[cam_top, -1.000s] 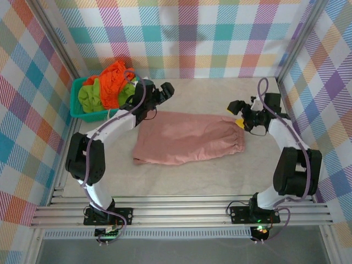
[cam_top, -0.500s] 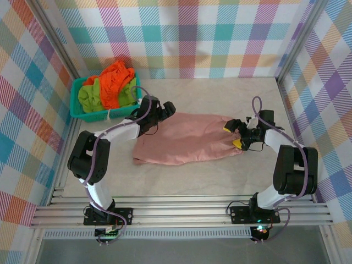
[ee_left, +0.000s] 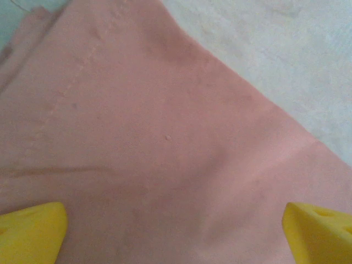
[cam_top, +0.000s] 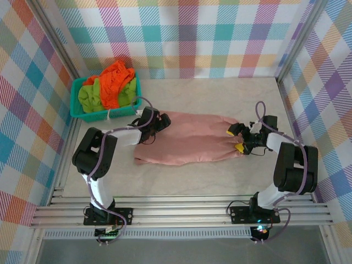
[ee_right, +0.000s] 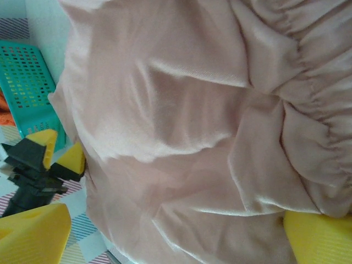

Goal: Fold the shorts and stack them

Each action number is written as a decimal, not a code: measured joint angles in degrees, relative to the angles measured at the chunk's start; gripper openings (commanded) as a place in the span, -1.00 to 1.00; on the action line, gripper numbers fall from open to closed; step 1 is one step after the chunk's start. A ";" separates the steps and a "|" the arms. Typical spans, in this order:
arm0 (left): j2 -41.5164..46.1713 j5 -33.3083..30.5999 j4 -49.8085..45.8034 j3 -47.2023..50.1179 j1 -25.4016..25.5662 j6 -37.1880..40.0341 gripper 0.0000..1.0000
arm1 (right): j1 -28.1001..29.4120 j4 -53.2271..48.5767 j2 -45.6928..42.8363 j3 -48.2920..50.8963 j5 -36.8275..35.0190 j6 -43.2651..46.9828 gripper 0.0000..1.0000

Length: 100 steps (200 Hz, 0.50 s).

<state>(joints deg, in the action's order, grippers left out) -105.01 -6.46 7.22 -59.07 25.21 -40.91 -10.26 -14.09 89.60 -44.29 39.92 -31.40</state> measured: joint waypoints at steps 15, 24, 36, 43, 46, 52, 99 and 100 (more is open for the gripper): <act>3.37 0.66 -2.40 -0.46 0.26 0.35 1.00 | -0.04 -2.05 -3.19 0.00 -2.25 1.05 0.99; 5.70 1.31 -3.63 -1.25 0.59 0.79 1.00 | -0.07 -4.07 -5.62 -0.37 -4.04 2.16 0.99; 8.87 2.38 -5.51 -2.86 1.09 1.36 1.00 | -0.04 -7.48 -8.92 -1.92 -6.88 4.04 0.99; 10.62 3.28 -6.36 -3.93 1.51 1.60 1.00 | -0.04 -9.22 -10.47 -3.37 -8.57 5.33 1.00; 11.69 3.89 -6.80 -4.66 1.84 1.79 1.00 | -0.07 -10.16 -11.15 -4.31 -9.35 5.95 1.00; 12.87 4.83 -7.28 -5.68 2.49 2.03 1.00 | -0.07 -11.63 -11.93 -6.10 -11.06 7.21 1.00; 14.91 14.84 -9.73 -10.97 8.83 4.76 1.00 | -0.07 -17.86 -7.34 -14.36 -22.56 15.47 0.91; 14.82 15.06 -9.77 -10.97 8.94 4.79 1.00 | -0.07 -18.01 -6.99 -14.43 -22.80 15.63 0.91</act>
<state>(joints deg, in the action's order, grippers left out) -90.19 8.60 -2.55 -70.04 34.15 -36.12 -10.33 -32.10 82.61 -58.72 17.12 -15.77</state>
